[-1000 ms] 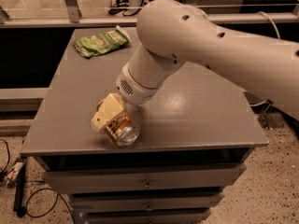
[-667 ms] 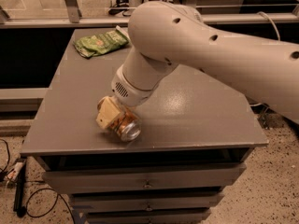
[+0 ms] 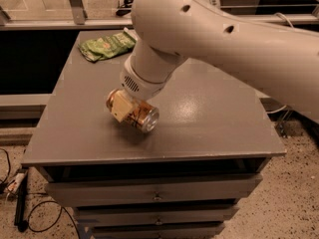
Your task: Pick orange can
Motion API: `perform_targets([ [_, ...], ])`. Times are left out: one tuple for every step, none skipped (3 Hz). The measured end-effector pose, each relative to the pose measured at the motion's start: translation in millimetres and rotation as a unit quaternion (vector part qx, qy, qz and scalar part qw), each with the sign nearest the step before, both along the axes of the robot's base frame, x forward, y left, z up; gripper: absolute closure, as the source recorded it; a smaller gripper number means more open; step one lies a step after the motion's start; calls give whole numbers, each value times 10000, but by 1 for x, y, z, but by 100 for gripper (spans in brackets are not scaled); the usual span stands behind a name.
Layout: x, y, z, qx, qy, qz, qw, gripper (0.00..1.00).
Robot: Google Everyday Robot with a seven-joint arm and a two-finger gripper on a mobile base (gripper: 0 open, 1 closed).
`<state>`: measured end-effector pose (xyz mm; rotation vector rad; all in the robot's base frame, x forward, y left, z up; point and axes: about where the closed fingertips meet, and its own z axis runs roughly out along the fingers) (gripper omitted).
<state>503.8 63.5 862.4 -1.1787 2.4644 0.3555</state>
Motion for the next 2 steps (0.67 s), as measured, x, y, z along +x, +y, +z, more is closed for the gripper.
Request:
perform_targets([
  [31, -24, 32, -97, -665, 186, 9976, 100],
  [30, -22, 37, -180, -825, 497, 9952, 100],
])
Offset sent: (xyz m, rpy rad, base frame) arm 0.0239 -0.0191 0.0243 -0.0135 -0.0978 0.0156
